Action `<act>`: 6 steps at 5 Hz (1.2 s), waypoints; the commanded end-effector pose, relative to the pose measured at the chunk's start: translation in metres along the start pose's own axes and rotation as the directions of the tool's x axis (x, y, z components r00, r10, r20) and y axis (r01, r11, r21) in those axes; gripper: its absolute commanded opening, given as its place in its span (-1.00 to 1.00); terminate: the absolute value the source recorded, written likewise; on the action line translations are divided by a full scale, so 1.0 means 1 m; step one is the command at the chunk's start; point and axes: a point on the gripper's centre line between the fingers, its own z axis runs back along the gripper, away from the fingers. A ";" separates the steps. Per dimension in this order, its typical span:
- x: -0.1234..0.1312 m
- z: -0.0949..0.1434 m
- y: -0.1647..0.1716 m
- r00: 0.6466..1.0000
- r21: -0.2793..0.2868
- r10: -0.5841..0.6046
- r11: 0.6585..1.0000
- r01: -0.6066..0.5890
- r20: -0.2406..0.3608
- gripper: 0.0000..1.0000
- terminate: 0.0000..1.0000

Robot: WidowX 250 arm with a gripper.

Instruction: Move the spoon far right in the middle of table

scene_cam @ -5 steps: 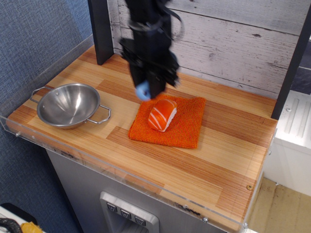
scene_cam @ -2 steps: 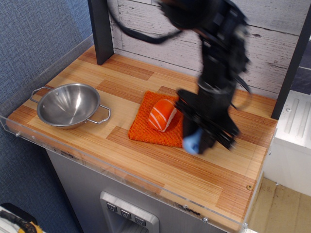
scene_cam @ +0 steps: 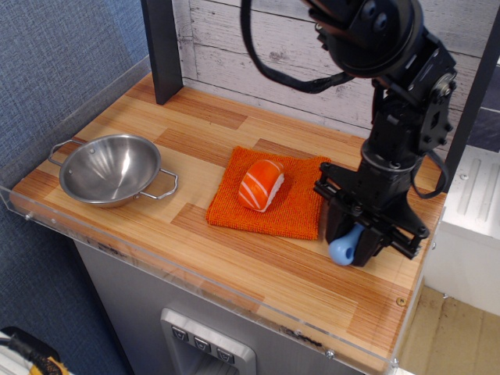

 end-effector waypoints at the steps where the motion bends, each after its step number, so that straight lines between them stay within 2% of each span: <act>1: -0.016 -0.012 0.010 0.960 -0.008 0.279 0.960 -0.279 0.011 -1.00 -1.00; 2: -0.019 -0.013 0.014 0.951 -0.020 0.309 0.951 -0.308 0.000 -1.00 -1.00; 4: -0.021 -0.017 0.016 0.957 -0.052 0.288 0.956 -0.289 -0.024 -1.00 -1.00; 5: -0.021 -0.018 0.015 0.960 -0.059 0.276 0.959 -0.278 -0.041 1.00 -1.00; 6: -0.020 -0.014 0.015 0.964 -0.064 0.263 0.962 -0.265 -0.039 1.00 -1.00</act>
